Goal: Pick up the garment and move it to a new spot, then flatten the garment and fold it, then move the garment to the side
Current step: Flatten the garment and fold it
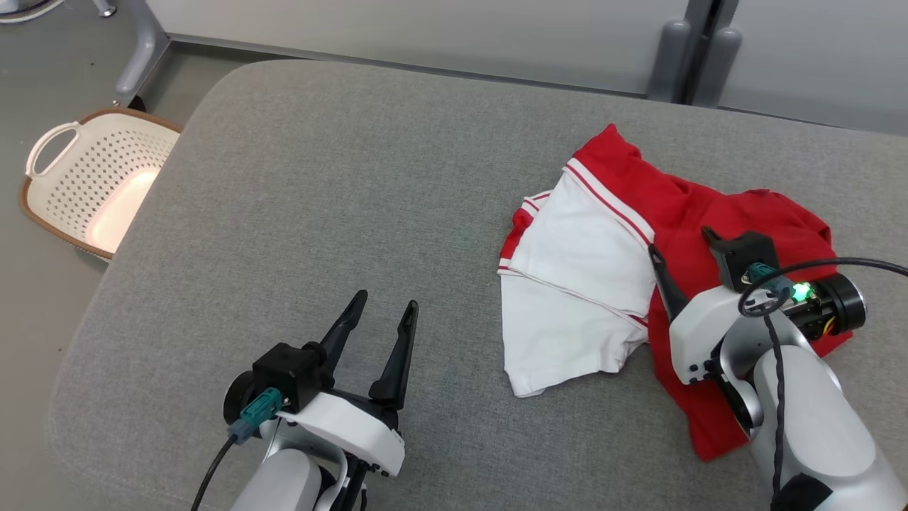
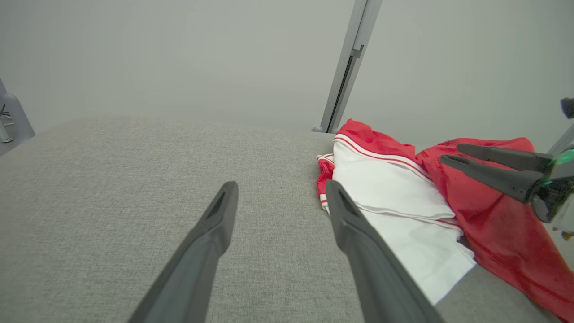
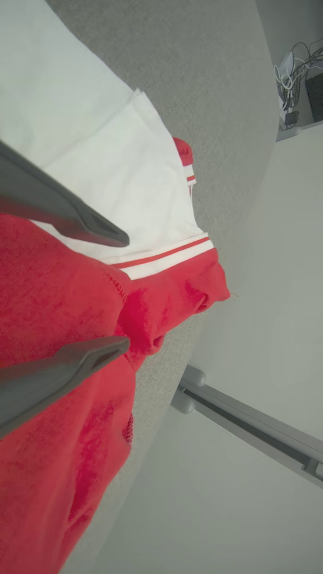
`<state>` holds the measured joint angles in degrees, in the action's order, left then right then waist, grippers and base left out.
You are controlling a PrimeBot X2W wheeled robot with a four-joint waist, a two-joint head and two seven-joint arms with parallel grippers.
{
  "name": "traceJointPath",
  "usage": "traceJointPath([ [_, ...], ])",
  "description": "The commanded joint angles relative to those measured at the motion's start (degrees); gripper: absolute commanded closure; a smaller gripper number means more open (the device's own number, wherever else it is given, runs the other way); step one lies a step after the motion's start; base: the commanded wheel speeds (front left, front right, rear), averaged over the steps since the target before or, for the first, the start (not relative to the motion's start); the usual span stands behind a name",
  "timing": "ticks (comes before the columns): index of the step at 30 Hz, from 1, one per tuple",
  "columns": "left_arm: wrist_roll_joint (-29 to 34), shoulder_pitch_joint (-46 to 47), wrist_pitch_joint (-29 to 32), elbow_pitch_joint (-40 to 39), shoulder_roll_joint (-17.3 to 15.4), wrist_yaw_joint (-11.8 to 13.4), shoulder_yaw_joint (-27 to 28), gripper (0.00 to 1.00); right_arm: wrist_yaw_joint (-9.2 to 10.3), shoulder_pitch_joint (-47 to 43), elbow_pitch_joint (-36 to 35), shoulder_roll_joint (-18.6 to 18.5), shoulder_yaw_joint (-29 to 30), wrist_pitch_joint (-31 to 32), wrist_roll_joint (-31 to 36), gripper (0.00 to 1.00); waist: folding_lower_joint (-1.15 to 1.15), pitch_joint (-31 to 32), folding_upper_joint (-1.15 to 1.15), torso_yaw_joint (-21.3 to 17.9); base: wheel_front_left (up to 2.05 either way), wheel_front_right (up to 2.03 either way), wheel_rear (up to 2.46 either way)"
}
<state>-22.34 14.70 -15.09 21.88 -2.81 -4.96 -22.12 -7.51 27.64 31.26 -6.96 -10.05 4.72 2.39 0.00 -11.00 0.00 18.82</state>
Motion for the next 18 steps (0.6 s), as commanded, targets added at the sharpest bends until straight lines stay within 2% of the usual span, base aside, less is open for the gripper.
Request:
traceJointPath([
  [1, -0.7, 0.9, -0.1, -0.2, -0.2, 0.5, -0.2, 0.0, 0.04, 1.2, 2.0, -0.4, 0.7, 1.6, 1.0, 0.0, 0.0, -1.4, 0.0, 1.9, 0.0, 0.0, 0.0],
  [5, -1.1, 1.1, -0.1, -0.2, -0.2, 0.7, -0.4, 0.0, 0.04, 2.4, 4.0, -0.7, 1.6, 2.8, 2.5, 0.0, 0.0, -1.7, 0.0, 2.6, 0.0, 0.0, 0.0],
  [6, -1.2, 1.0, -0.1, -0.1, -0.2, 0.8, -0.3, 0.0, 0.04, 2.5, 4.4, -0.4, 1.9, 2.7, 2.7, 0.57, 0.0, -1.7, 0.0, 2.7, 0.0, 0.0, 0.0],
  [7, -1.2, 0.9, -0.1, -0.1, -0.2, 0.9, -0.2, 0.0, 0.04, 2.6, 4.7, -0.2, 2.0, 2.4, 2.8, 1.0, 0.0, -1.7, 0.0, 2.8, 0.0, 0.0, 0.0],
  [12, -0.5, 0.2, -0.1, 0.3, -0.2, 1.0, 0.5, 0.0, 0.04, 2.1, 4.4, 0.8, 3.7, -0.1, 2.6, 1.0, 0.0, -1.1, 0.0, 1.6, 0.0, 0.0, 0.0],
  [18, 0.5, 0.5, -0.1, 0.3, -0.2, 0.7, 1.3, 0.0, 0.04, -0.1, 1.5, 2.1, 5.9, -2.5, 1.2, 1.0, 0.0, 0.1, 0.0, -1.8, 0.0, 0.0, 0.0],
])
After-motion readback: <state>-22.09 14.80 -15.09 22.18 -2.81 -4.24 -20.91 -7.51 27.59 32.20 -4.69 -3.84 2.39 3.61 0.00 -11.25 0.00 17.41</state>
